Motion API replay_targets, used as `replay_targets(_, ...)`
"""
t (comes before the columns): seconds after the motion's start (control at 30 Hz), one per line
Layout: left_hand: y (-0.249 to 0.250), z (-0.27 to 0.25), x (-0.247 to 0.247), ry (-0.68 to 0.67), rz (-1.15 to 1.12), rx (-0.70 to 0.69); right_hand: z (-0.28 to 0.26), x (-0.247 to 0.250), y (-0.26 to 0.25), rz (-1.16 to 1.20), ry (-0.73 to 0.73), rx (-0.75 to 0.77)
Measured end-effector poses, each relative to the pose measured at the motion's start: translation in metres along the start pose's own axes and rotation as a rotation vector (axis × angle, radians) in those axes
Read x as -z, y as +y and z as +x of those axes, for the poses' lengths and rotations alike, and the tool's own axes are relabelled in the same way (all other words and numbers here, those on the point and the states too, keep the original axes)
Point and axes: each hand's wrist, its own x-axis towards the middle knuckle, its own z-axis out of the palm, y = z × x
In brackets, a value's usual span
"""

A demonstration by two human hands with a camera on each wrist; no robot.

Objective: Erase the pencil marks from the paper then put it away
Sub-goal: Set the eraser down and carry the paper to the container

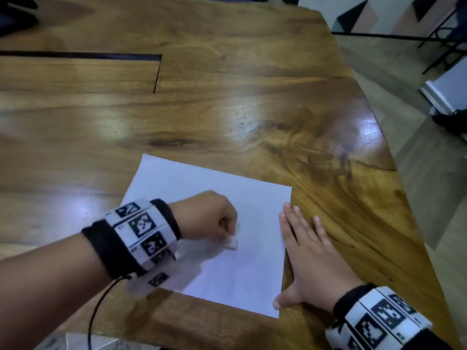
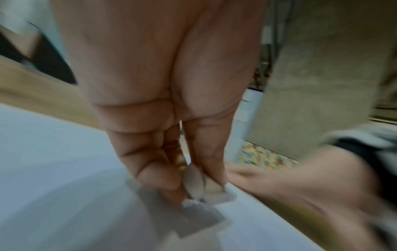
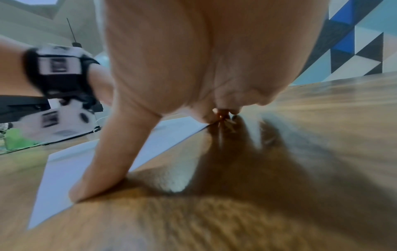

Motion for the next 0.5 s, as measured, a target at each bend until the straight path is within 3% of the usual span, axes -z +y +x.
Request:
replay_targets(0.1, -0.024, 0.025, 0.048, 0.203, -0.149, 0.125, -0.001, 0.001, -0.001, 0.017, -0.006, -0.006)
replay_targets(0.2, -0.040, 0.045, 0.087, 0.469, -0.146, 0.222, 0.000, 0.001, -0.002, 0.034, -0.013, -0.010)
replay_targets(0.27, -0.046, 0.057, 0.102, 0.576, -0.124, 0.283, 0.001, 0.001, -0.003, 0.037, -0.011, -0.016)
replay_targets(0.5, -0.047, 0.086, 0.104, 0.599, -0.062, 0.372, 0.001, 0.003, -0.005, 0.028, 0.000, -0.029)
